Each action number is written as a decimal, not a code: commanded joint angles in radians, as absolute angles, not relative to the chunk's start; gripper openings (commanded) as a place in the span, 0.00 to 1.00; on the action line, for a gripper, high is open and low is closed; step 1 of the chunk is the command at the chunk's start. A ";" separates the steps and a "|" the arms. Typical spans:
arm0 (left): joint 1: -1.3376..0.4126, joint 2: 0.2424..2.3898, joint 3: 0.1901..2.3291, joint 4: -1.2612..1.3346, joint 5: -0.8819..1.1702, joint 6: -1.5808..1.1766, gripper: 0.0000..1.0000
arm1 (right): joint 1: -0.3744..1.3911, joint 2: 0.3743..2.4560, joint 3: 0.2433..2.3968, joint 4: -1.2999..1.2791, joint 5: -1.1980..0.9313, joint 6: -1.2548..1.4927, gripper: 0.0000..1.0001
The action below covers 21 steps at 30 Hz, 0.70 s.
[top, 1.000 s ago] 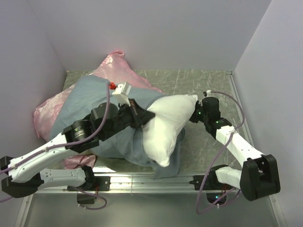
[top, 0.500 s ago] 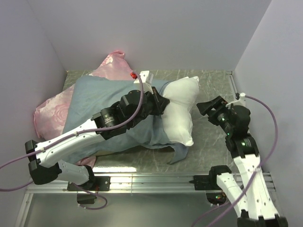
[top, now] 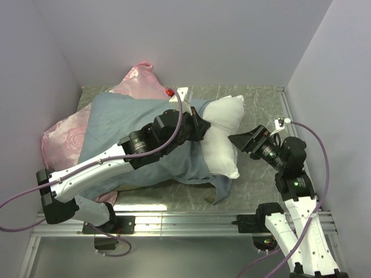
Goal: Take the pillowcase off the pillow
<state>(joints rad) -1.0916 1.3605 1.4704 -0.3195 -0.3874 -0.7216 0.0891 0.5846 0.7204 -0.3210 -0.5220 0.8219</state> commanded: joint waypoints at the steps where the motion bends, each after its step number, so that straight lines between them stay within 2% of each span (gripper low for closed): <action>1: -1.089 1.358 1.540 -0.167 -0.332 -0.729 0.00 | 0.087 0.589 0.695 -0.192 -0.600 0.874 1.00; 7: -1.089 1.367 1.526 -0.172 -0.276 -0.753 0.00 | 0.115 0.598 0.594 0.072 -0.660 1.024 1.00; 13: -1.089 1.397 1.546 -0.182 -0.184 -0.773 0.00 | 0.176 0.618 0.569 0.132 -0.621 1.057 1.00; 21: -1.091 1.408 1.442 -0.152 -0.118 -0.836 0.00 | 0.219 0.673 0.650 0.198 -0.601 1.086 0.97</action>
